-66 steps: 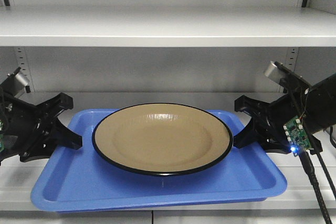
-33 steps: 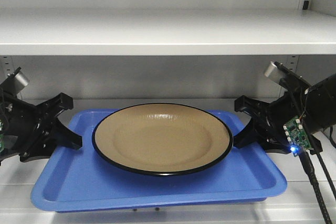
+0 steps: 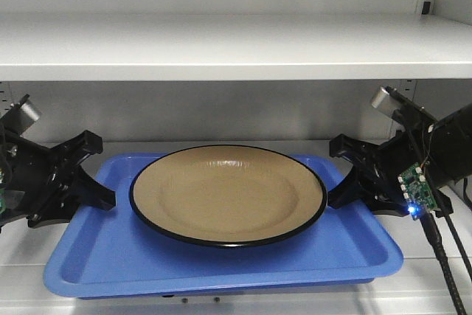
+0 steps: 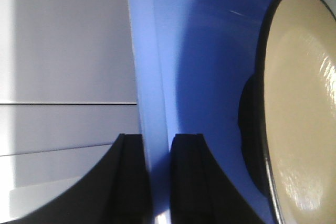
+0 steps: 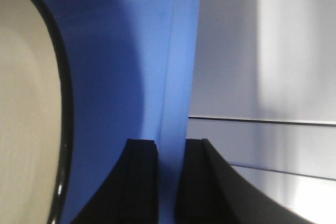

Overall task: Place disk in tray to left cabinet
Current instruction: 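Push the tray onto the shelf and lower it with both grippers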

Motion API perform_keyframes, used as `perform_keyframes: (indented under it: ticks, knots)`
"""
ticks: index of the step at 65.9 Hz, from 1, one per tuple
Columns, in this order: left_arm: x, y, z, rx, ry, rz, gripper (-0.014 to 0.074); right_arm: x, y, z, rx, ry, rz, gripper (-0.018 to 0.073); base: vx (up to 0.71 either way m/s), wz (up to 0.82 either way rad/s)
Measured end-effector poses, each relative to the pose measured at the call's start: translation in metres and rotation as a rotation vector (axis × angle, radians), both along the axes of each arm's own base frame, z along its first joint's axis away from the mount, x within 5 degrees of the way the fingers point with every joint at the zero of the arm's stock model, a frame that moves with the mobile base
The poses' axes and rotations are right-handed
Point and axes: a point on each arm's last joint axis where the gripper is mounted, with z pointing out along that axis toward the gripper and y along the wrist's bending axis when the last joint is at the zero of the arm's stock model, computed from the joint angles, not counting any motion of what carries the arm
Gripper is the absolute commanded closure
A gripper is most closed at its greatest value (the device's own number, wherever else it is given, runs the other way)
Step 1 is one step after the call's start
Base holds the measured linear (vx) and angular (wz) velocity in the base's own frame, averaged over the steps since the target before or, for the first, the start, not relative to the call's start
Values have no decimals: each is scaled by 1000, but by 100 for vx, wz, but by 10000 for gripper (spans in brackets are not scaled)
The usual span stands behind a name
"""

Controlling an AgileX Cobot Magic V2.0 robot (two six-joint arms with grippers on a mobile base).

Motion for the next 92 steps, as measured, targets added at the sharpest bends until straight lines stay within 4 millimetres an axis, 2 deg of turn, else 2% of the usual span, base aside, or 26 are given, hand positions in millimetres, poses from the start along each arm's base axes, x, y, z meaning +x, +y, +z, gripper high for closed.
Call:
perform_keyframes:
  ticks: [34, 45, 49, 63, 72, 92]
  knots:
    - [1, 0, 0, 0, -7, 5, 596, 0, 0, 0, 0, -2, -1, 564, 0, 0]
    - [12, 2, -1, 1, -68, 65, 596, 9, 1, -3, 18, -45, -11, 564, 0, 0]
    - [21, 3, -7, 4, -74, 87, 596, 16, 4, -8, 29, -58, -15, 564, 0, 0]
    - [57, 2, -46, 19, -28, 144, 596, 46, 7, -39, 54, -46, -69, 564, 0, 0]
    - [72, 1, -66, 24, -1, 167, 596, 59, 9, -56, 60, -35, -92, 564, 0, 0]
    - [84, 2, -82, 56, -32, 160, 571, 74, 12, -82, 49, -15, -79, 539, 0, 0]
